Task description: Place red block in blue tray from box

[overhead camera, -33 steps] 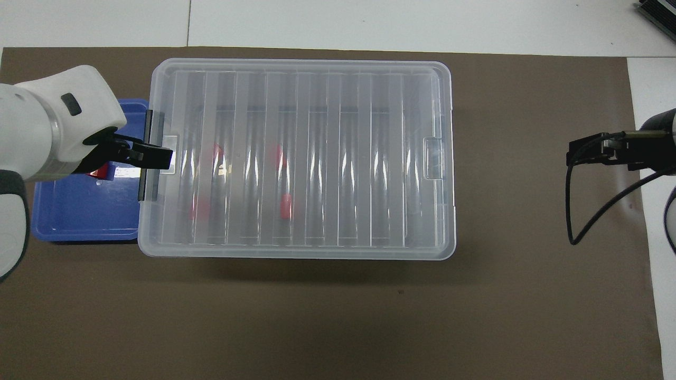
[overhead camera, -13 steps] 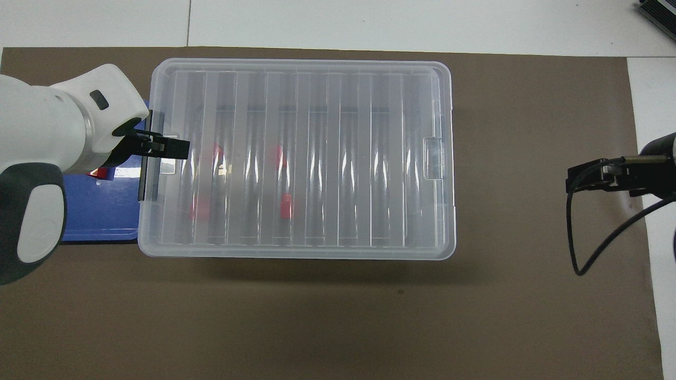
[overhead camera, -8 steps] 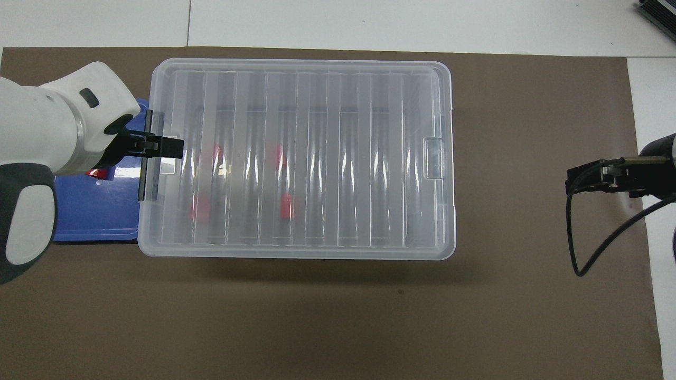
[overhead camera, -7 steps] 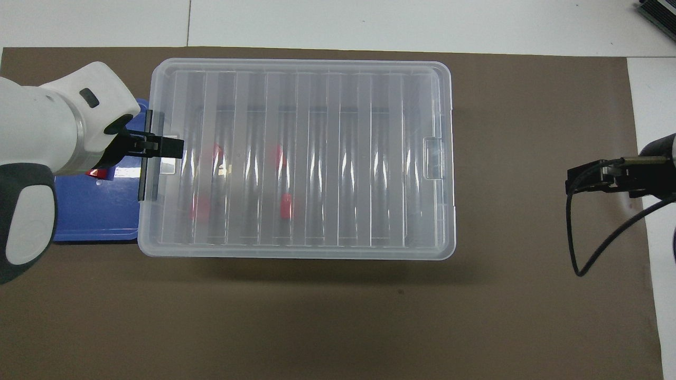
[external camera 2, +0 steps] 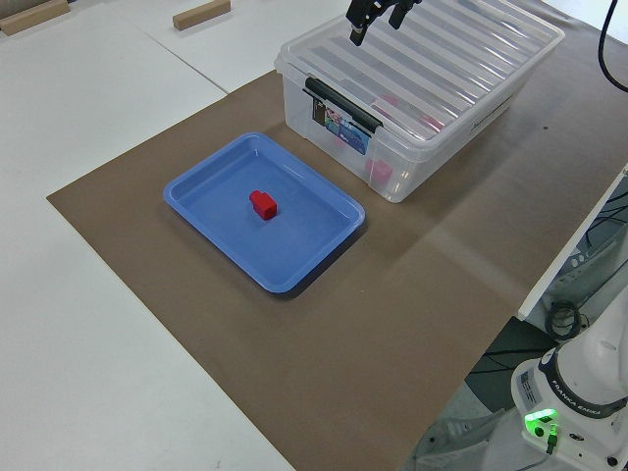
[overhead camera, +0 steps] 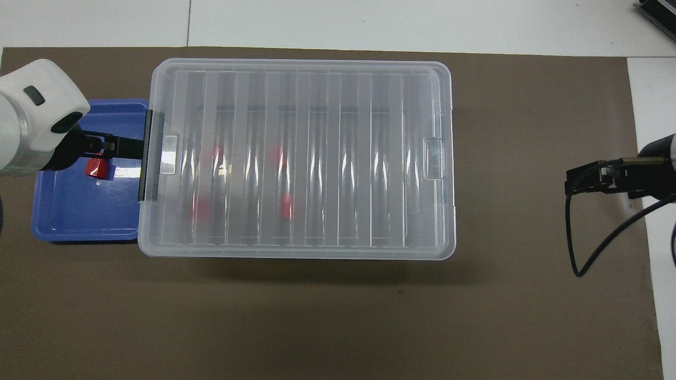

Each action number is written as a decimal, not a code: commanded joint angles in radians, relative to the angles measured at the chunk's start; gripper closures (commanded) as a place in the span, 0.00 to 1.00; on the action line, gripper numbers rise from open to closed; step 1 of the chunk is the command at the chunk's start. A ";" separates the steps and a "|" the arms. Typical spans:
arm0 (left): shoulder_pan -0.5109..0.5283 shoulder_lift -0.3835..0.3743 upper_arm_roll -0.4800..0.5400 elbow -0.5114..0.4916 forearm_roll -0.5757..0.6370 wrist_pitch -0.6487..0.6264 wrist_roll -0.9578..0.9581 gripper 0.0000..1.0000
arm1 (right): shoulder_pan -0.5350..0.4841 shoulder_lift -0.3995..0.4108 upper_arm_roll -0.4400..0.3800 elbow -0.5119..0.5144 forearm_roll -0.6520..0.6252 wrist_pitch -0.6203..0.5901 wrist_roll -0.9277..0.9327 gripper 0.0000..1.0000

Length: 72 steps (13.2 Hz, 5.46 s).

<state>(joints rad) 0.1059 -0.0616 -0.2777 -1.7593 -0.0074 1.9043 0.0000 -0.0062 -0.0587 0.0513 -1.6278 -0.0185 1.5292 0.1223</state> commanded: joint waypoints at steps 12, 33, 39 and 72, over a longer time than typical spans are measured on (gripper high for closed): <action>-0.076 -0.038 0.081 -0.014 -0.016 -0.088 0.048 0.00 | -0.014 -0.013 0.004 -0.015 0.018 -0.003 -0.001 0.00; -0.187 -0.037 0.225 -0.005 -0.005 -0.041 0.038 0.00 | -0.015 -0.013 -0.005 -0.015 0.018 -0.003 -0.001 0.00; -0.175 -0.035 0.224 -0.003 -0.005 -0.034 0.040 0.00 | -0.015 -0.013 -0.005 -0.015 0.018 -0.003 -0.001 0.00; -0.253 -0.037 0.296 -0.003 -0.005 -0.036 0.031 0.00 | -0.015 -0.013 -0.005 -0.015 0.018 -0.003 -0.001 0.00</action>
<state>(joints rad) -0.1291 -0.0874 0.0067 -1.7587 -0.0130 1.8599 0.0330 -0.0076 -0.0588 0.0423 -1.6332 -0.0182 1.5287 0.1223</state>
